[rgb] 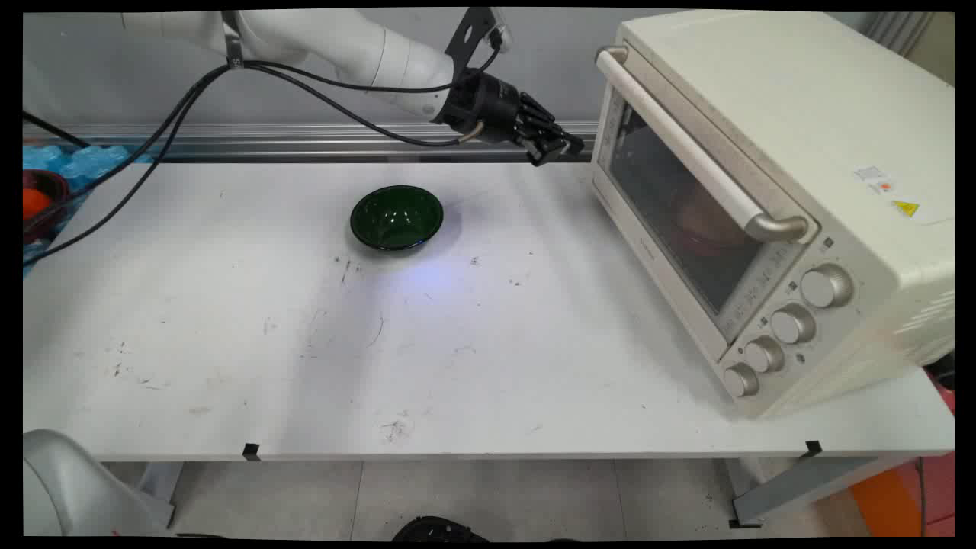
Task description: Open the oven
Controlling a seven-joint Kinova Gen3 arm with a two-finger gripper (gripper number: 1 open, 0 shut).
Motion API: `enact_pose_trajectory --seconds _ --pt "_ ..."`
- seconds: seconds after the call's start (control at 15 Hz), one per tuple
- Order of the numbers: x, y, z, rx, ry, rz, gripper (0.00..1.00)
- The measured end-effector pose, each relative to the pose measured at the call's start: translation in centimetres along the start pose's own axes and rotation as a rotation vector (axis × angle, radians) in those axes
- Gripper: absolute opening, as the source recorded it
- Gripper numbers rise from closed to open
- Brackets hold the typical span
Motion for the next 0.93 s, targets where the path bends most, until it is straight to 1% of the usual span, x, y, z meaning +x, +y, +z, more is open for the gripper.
enact_pose_trajectory --seconds 0.27,0.33,0.93 --pt "0.4 -0.06 -0.12 0.0 0.006 0.0 0.0" --pt "0.48 -0.06 -0.15 -0.001 0.007 0.001 1.0" --pt "0.44 0.08 -0.83 -0.012 -0.009 -0.003 1.0"
